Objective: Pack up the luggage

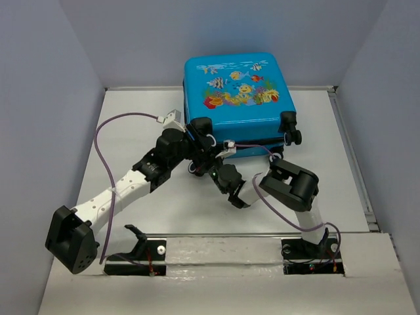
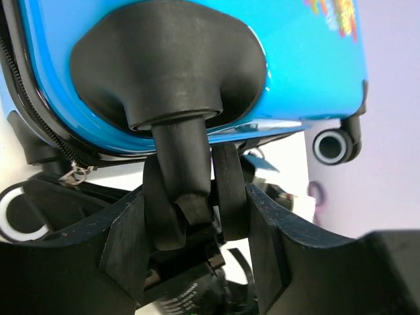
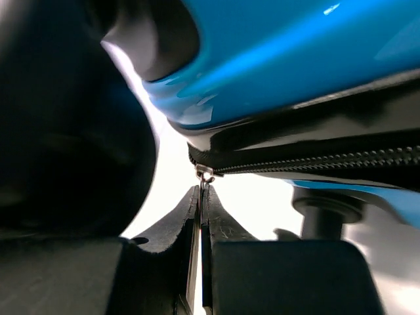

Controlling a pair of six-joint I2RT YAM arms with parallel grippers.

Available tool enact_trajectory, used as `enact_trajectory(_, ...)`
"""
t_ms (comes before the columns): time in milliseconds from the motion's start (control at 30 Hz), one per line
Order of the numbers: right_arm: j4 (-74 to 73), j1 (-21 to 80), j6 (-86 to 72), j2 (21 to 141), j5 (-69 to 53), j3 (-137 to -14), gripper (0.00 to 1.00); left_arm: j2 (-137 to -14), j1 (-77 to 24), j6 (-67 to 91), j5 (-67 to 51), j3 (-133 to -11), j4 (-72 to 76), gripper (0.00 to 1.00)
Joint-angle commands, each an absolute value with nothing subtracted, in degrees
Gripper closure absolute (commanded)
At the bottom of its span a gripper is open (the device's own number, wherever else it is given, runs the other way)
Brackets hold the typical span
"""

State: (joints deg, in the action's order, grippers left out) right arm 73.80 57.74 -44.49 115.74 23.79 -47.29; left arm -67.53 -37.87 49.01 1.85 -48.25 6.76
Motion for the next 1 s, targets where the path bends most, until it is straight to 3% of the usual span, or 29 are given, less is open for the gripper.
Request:
enact_trajectory(0, 98.1, 66.6, -55.5, 119.7, 4.6, -52.1, 0.93, -62.0, -46.9, 56.4, -12.7, -49.2, 42.3, 0.94)
enact_trajectory(67, 98.4, 66.6, -54.8, 116.0, 9.1, -47.0, 0.93, -59.7, -47.0, 55.8, -10.8, -47.3, 42.4, 0.94)
enact_trajectory(133, 98.2, 66.6, -50.0, 112.4, 13.0, -38.0, 0.78, -57.1, -46.9, 55.1, -8.4, -44.3, 41.8, 0.94)
enact_trajectory(167, 97.8, 66.6, -46.8, 108.9, 13.7, -35.2, 0.53, -56.3, -46.9, 54.8, -7.6, -42.5, 41.3, 0.94)
enact_trajectory(233, 93.2, 66.6, -43.4, 102.2, 15.8, -27.9, 0.26, -54.2, -46.7, 54.1, -4.9, -40.3, 39.0, 0.83)
enact_trajectory(333, 82.2, 66.6, -41.6, 94.2, 18.2, -22.9, 0.18, -52.2, -46.2, 54.1, -3.5, -38.1, 37.6, 0.72)
enact_trajectory(433, 64.3, 66.6, -38.1, 82.7, 19.1, -21.6, 0.13, -51.0, -45.9, 54.0, -2.0, -36.0, 35.9, 0.55)
enact_trajectory(533, 42.4, 66.6, -35.9, 71.7, 23.3, -21.4, 0.11, -49.9, -45.3, 53.4, -1.6, -34.4, 34.5, 0.25)
enact_trajectory(633, 26.6, 65.7, -34.0, 63.9, 27.2, -25.8, 0.03, -49.6, -44.5, 53.4, -1.1, -33.1, 33.3, 0.09)
enact_trajectory(767, 20.4, 63.0, -29.0, 62.2, 25.4, -31.9, 0.02, -50.4, -44.1, 53.7, -1.9, -33.0, 33.3, 0.03)
enact_trajectory(967, 20.8, 60.1, -25.1, 68.0, 23.1, -39.5, 0.01, -51.0, -43.8, 53.6, -3.3, -33.0, 33.4, 0.01)
